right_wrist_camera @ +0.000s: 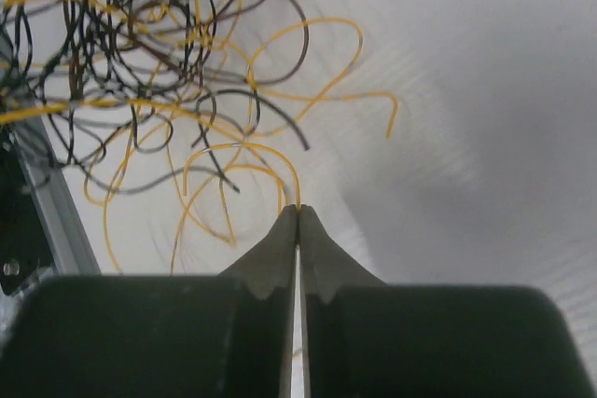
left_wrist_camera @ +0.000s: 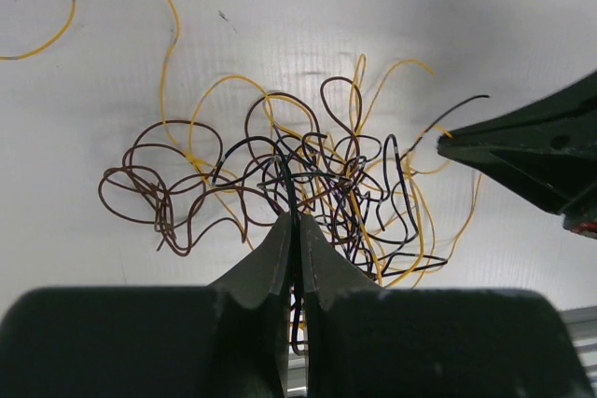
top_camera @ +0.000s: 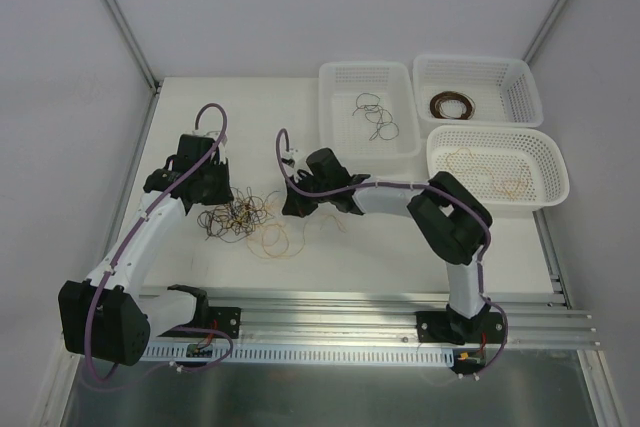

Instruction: Untangle the cables

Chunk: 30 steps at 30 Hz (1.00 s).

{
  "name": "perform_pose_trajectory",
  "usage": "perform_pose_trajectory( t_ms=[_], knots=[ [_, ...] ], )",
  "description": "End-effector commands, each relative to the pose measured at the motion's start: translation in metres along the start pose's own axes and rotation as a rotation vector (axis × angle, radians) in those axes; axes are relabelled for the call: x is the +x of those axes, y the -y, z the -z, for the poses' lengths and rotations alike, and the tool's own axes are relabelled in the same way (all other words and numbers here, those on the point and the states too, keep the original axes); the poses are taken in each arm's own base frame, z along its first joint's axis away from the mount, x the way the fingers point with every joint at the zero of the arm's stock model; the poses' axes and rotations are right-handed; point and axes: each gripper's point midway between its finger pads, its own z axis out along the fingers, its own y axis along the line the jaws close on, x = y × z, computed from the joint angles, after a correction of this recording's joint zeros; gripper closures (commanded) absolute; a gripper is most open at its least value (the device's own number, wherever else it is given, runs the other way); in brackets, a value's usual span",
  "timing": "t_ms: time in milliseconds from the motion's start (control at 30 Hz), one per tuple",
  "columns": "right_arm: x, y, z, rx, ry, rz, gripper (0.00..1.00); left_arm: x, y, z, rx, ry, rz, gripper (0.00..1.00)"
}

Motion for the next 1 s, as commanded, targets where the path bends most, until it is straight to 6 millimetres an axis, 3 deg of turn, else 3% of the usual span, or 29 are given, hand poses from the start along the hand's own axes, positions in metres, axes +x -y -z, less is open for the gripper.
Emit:
perform_pose_trajectory(
  t_ms=[0,67,100,133,167,233,300,367,433,467,500,533,600,633,867,967],
  knots=[
    [-0.019,-0.016,0.036,0.010,0.059,0.087,0.99,-0.007,-0.012,0.002,-0.057,0.043,-0.017,1.00],
    [-0.032,-0.021,0.065,0.043,0.089,0.129,0.99,-0.006,-0.021,0.002,-0.105,0.044,-0.010,1.00],
    [-0.022,-0.018,0.075,0.065,0.057,0.130,0.99,-0.007,-0.028,0.002,-0.147,0.046,-0.007,1.00],
    [-0.028,-0.017,0.087,0.100,0.069,0.146,0.99,-0.006,-0.033,0.002,-0.174,0.042,-0.003,1.00],
    [-0.043,-0.025,0.109,0.114,0.110,0.200,0.99,-0.002,-0.037,0.002,-0.199,0.027,0.000,1.00],
    [-0.048,-0.028,0.136,0.161,0.111,0.223,0.99,-0.001,-0.047,0.001,-0.253,0.013,0.012,1.00],
    [-0.071,-0.031,0.176,0.232,0.181,0.273,1.00,0.002,-0.051,0.000,-0.272,-0.012,0.019,1.00],
    [-0.088,-0.030,0.216,0.309,0.225,0.280,1.00,0.003,-0.052,-0.002,-0.275,-0.027,0.027,1.00],
    [-0.093,-0.025,0.243,0.375,0.219,0.282,0.99,0.003,-0.051,-0.002,-0.272,-0.029,0.030,1.00],
    [-0.113,-0.022,0.265,0.431,0.269,0.283,0.99,0.003,-0.049,-0.002,-0.264,-0.030,0.029,1.00],
    [-0.113,-0.023,0.282,0.457,0.269,0.282,0.99,0.003,-0.049,-0.001,-0.260,-0.026,0.030,1.00],
    [-0.130,-0.022,0.303,0.501,0.312,0.294,0.99,0.003,-0.049,-0.001,-0.258,-0.028,0.030,1.00],
    [-0.136,-0.024,0.329,0.543,0.328,0.293,0.99,0.003,-0.046,-0.002,-0.244,-0.030,0.033,1.00],
    [-0.145,-0.014,0.350,0.626,0.357,0.280,0.99,0.004,-0.045,-0.002,-0.239,-0.031,0.030,1.00],
    [-0.206,-0.026,0.481,0.889,0.691,0.251,0.99,0.005,-0.040,-0.005,-0.210,-0.048,0.031,1.00],
    [-0.218,-0.024,0.525,1.003,0.792,0.238,0.99,0.006,-0.040,-0.005,-0.208,-0.050,0.033,1.00]
  ],
)
